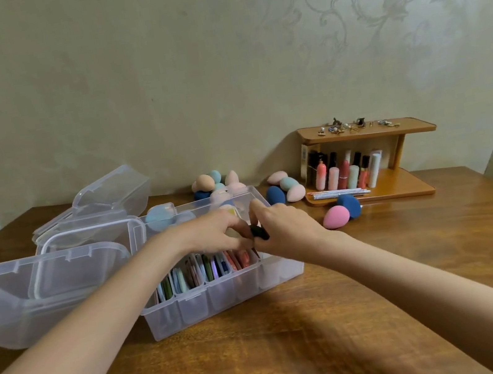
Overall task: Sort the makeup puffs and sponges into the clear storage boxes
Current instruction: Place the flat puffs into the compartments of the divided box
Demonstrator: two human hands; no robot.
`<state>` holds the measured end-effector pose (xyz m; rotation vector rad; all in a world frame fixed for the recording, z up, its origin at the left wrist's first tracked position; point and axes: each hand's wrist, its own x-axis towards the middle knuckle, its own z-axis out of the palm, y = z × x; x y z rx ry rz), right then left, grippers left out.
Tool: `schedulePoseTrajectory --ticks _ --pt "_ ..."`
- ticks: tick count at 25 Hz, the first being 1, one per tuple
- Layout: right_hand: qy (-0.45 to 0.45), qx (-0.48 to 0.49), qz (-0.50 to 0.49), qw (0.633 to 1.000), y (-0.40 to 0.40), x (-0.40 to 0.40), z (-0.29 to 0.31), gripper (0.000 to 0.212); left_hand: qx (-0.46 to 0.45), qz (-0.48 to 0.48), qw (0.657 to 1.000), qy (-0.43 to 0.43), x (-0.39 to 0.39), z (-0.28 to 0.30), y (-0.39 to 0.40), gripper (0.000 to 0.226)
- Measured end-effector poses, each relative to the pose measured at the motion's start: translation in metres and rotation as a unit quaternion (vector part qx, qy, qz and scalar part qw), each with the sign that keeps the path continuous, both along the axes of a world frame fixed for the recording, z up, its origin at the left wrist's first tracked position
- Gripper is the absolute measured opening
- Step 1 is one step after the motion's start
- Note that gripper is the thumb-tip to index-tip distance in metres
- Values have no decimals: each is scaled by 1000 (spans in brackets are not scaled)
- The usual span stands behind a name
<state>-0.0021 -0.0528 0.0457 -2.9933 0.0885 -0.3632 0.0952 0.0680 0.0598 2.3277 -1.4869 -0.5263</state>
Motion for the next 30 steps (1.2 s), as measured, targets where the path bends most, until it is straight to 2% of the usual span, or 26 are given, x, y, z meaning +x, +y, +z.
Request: schedulePoseTrajectory --ticks 3,9,16,18,20,22,26,30 --pt "3 -12 1 1000 0 -4 -3 14 -2 4 1000 1 0 0 1 24" --pt "76 29 43 996 -15 -4 4 26 -11 -10 1000 6 1 0 1 21" --pt "164 32 70 983 -21 10 15 30 -86 33 995 37 14 2 3 14" --pt "132 77 46 987 -39 18 28 25 -130 68 989 -27 19 8 1 11" --pt "28 122 -21 992 -69 38 37 21 -164 114 975 -91 27 12 -2 11" --pt "-11 169 -78 982 -96 69 35 21 -146 146 972 -113 35 11 -6 15" --pt "56 192 -79 977 -111 132 4 23 -22 143 975 -171 51 -1 -7 29" --pt "83 205 -80 972 -100 170 -20 28 9 134 975 -177 60 -4 -4 29"
